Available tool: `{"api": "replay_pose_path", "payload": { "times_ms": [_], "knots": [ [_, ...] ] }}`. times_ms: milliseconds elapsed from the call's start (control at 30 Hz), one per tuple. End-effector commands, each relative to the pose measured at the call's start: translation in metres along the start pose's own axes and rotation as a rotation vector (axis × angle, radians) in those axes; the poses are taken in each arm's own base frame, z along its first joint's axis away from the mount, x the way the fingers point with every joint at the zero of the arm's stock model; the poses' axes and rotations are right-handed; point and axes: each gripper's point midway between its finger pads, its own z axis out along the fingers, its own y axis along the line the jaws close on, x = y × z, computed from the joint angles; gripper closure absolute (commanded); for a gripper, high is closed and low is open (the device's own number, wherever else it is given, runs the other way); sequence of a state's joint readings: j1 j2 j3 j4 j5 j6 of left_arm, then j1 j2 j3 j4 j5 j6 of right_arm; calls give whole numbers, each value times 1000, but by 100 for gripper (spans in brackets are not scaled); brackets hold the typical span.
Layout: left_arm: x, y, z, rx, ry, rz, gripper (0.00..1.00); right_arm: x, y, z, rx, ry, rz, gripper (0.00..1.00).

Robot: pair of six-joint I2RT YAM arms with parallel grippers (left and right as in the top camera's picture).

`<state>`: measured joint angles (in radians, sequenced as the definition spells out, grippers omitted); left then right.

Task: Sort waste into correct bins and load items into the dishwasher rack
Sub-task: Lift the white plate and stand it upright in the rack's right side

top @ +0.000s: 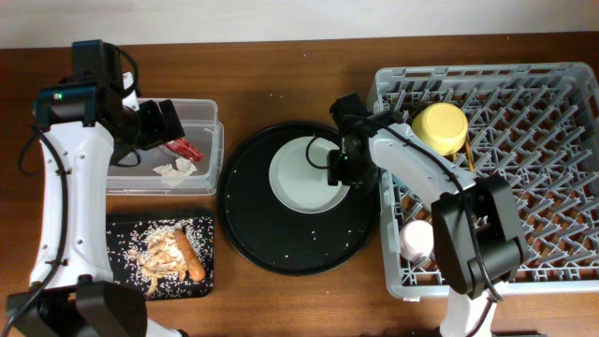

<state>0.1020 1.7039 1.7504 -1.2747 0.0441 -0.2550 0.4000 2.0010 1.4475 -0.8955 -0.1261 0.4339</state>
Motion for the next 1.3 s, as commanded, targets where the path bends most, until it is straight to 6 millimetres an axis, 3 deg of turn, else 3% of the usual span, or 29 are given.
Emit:
{"api": "replay_pose_path", "payload": {
  "times_ms": [0,167,367,500,667,767,833,900,967,1100,1133,1267],
  "knots": [
    [-1,1,-4,-4,-14,-9,1,-13,4,-9,-11,-54,-16,45],
    [-1,1,-4,-4,-14,-9,1,-23,-2,-7,30,-98,-17,45],
    [-1,1,-4,-4,-14,-9,1,-26,-6,15,48,-84,-15,50],
    [-1,1,-4,-4,-14,-9,1,-25,-13,30,85,-67,-12,71],
    [-1,1,-4,-4,-14,-9,0,-23,-14,30,89,-57,-11,96],
    [-1,1,-4,-4,-14,-9,1,-33,-8,14,71,-97,-27,96],
    [-1,1,-4,-4,-14,-9,1,-43,1,-12,60,-129,-86,96],
    [-1,1,-4,-4,-14,-9,1,-50,9,-57,59,-156,-210,96],
    [-1,1,-4,-4,-14,-9,1,-53,8,-85,94,-174,-267,96],
    [-1,1,-4,-4,-14,-9,1,-60,-42,-191,409,-312,-232,96],
    [-1,1,-4,-4,-14,-9,1,-61,-64,-231,535,-381,-202,96],
    [-1,1,-4,-4,-14,-9,1,-54,-107,-320,784,-573,-106,96]
  ]
}}
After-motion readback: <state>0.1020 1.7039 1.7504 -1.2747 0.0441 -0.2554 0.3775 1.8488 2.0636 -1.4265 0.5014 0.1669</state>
